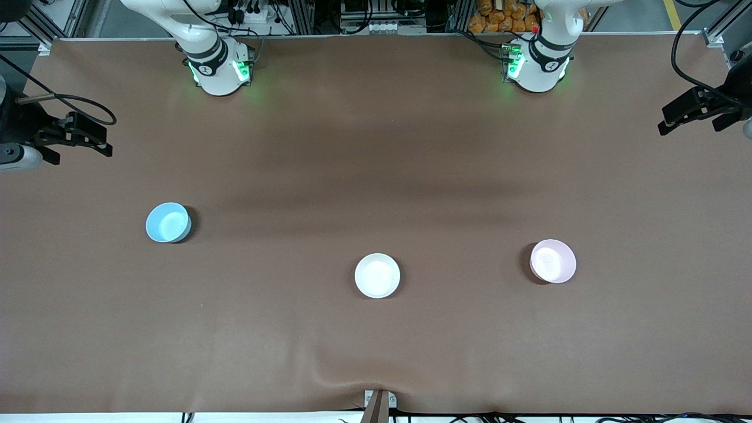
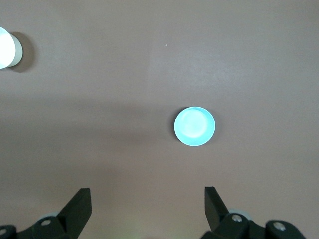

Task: Stack pink and blue bowls on white bowl

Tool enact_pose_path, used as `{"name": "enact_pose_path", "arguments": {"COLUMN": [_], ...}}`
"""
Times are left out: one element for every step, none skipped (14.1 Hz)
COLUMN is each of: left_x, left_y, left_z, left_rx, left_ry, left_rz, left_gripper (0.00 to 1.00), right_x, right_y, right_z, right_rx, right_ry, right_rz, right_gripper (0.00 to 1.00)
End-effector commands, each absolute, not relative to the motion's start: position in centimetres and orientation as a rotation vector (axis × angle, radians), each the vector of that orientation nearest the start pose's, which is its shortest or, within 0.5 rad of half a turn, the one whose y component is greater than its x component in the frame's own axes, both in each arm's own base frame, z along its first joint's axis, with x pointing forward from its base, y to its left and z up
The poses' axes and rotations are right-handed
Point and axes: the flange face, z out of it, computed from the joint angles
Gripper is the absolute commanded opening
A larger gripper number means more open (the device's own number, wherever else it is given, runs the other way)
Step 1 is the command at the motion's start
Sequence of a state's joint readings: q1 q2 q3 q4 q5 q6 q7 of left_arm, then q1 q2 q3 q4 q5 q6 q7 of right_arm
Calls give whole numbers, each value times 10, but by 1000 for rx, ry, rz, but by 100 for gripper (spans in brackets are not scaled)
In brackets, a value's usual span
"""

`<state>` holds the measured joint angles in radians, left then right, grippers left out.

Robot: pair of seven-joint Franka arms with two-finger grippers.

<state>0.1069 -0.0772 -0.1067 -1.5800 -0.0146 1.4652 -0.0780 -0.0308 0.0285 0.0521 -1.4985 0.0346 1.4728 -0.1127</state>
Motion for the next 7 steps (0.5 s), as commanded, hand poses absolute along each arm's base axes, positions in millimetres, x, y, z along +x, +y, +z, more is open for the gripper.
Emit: {"name": "enact_pose_path", "arguments": {"left_x": [519,525,540,553,571,590,609], "left_y": [2,-4,-5,-8,-4,3,4], "left_z": [642,640,621,607,583,555,525], "left_rx": [-3135,-3129,-3134,-3142,-3146,-3150,-3154], "left_ry": [-111,-95,-89,-77,-85,-97,-95], "left_rz": [111,92,108,99,106,103,93], "left_gripper": [100,100,100,100,100,100,100], "right_x": [549,549,549,549,549,549,549], "right_y": [13,13,13,13,13,13,13], "right_z": [637,637,637,637,637,637,637], "right_rx": [-3083,-3083,-3083,-3083,-3083,-3083,-3083], "right_ry": [-221,-221,-221,-221,-221,-221,-221], "right_rz": [81,84,84,84,84,81,81], "right_gripper": [100,100,100,100,100,100,100]}}
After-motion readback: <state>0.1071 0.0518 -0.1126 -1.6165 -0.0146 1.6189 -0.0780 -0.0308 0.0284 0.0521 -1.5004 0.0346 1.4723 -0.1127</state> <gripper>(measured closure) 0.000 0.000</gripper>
